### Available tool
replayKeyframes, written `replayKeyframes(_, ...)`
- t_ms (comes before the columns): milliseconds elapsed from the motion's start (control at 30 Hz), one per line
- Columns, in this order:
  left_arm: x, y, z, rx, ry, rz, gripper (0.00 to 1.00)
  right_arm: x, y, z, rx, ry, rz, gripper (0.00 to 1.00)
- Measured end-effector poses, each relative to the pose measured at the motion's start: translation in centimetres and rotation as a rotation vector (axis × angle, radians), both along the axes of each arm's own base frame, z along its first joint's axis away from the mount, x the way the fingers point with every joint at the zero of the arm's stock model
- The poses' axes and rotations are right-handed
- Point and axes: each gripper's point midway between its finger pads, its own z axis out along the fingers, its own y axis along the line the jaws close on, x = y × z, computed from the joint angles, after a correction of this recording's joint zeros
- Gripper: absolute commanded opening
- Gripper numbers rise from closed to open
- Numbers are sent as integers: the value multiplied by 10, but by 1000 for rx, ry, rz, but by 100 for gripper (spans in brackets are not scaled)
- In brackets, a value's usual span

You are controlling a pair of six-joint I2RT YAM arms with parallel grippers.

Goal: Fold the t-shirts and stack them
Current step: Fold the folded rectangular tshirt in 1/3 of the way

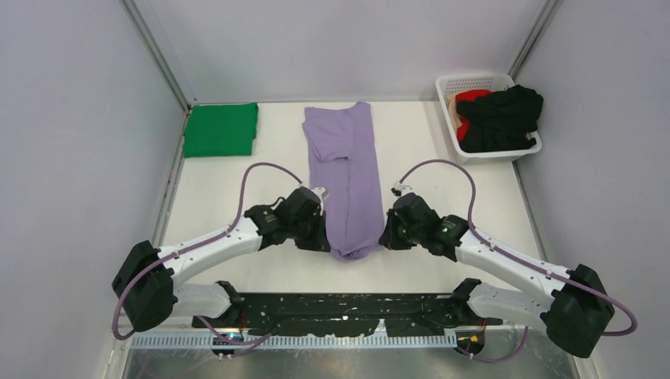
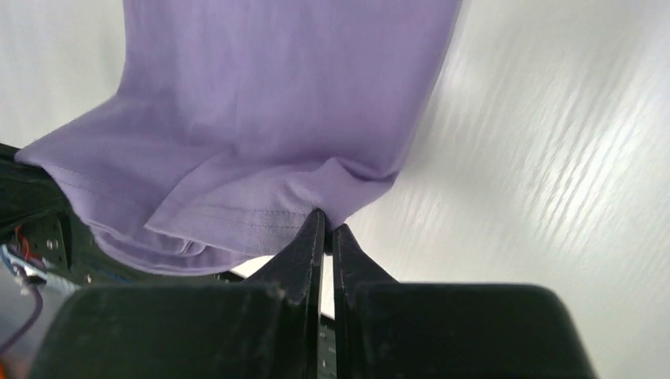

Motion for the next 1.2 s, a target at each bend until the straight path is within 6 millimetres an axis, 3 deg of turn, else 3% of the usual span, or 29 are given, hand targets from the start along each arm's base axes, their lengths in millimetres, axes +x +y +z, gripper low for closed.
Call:
replayKeyframes(167,56,1,17,-3,-49,91,0,46,-1,14,-46,-75,-46,5)
replayKeyframes(333,115,2,20,25,-72,148,0,107,1,31,-76,-146,-102,5)
replayKeyframes(567,177,12,22,70,-94,197,0,178,-2,30,-102,-165,-157,5)
replayKeyframes(900,223,22,0,104,-49,213,0,239,6,32,-88,-194,-162,5)
replayKeyframes(1200,253,26,-13,120,-13,242,2,262,4,4,-109,-153,-176,6)
